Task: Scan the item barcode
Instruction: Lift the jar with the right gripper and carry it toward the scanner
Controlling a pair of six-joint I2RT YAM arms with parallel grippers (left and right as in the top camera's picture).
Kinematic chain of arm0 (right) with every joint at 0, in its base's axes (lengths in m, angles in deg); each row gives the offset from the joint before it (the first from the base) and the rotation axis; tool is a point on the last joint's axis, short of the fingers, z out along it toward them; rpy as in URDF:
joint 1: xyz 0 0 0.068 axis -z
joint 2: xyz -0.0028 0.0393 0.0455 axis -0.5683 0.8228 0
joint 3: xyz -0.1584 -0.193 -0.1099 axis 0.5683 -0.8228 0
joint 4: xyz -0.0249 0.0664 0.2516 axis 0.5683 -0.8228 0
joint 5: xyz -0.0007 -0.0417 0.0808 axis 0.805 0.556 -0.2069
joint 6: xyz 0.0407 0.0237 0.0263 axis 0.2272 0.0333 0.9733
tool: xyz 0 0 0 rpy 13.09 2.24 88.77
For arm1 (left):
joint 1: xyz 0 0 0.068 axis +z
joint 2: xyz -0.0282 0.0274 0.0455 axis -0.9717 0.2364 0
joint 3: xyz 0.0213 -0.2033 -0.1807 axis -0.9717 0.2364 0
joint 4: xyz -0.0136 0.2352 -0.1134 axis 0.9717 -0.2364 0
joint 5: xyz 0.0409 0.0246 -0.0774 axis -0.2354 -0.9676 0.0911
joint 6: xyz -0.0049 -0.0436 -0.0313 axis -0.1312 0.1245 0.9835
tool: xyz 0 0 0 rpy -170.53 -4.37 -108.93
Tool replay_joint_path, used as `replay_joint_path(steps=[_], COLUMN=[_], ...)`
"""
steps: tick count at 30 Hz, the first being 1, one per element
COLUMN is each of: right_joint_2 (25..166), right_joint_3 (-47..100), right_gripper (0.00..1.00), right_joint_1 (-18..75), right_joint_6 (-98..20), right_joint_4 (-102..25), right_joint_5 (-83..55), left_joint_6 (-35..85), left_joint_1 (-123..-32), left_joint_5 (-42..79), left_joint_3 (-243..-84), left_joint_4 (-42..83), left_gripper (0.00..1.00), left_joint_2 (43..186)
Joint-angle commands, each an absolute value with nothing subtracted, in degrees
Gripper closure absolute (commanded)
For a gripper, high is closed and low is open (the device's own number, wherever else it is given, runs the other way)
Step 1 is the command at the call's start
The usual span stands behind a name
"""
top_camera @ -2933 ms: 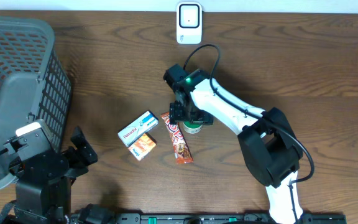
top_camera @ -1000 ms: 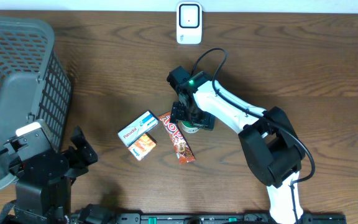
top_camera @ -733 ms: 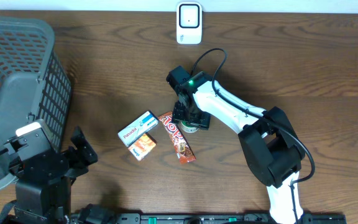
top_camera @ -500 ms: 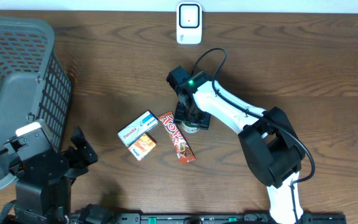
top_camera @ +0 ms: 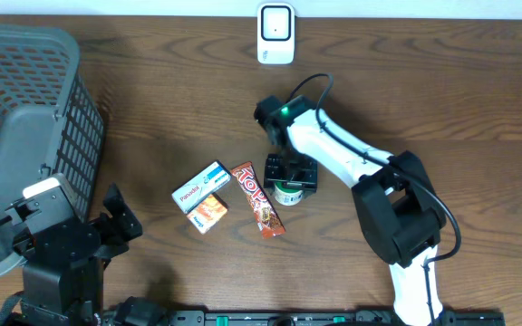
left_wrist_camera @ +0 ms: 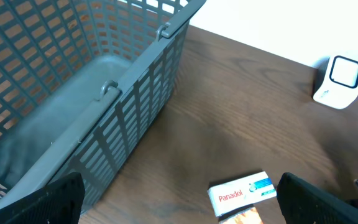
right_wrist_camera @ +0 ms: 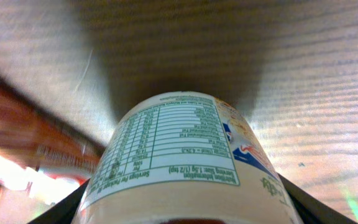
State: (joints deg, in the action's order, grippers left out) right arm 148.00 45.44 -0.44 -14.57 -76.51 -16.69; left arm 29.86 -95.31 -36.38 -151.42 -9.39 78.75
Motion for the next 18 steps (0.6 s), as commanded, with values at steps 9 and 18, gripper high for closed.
replay_joint_path(steps=[9, 18], right_joint_2=[148.46, 148.46], right_joint_3=[50.17, 50.17], right_gripper=[0.41, 0.41], right_joint_1=[7.39, 9.20], right_joint_6=[-31.62, -34.44], right_joint_4=[-88.79, -91.77], right_joint_5=[-35.71, -37.83], left_joint_6=[29.53, 29.53], left_joint_1=[-95.37, -95.37], left_joint_5=[-36.71, -36.71], left_joint_3=[-152.14, -152.14], left_joint_4=[-9.52, -9.52], left_gripper=[0.02, 0.02], left_joint_2=[78.71, 78.71])
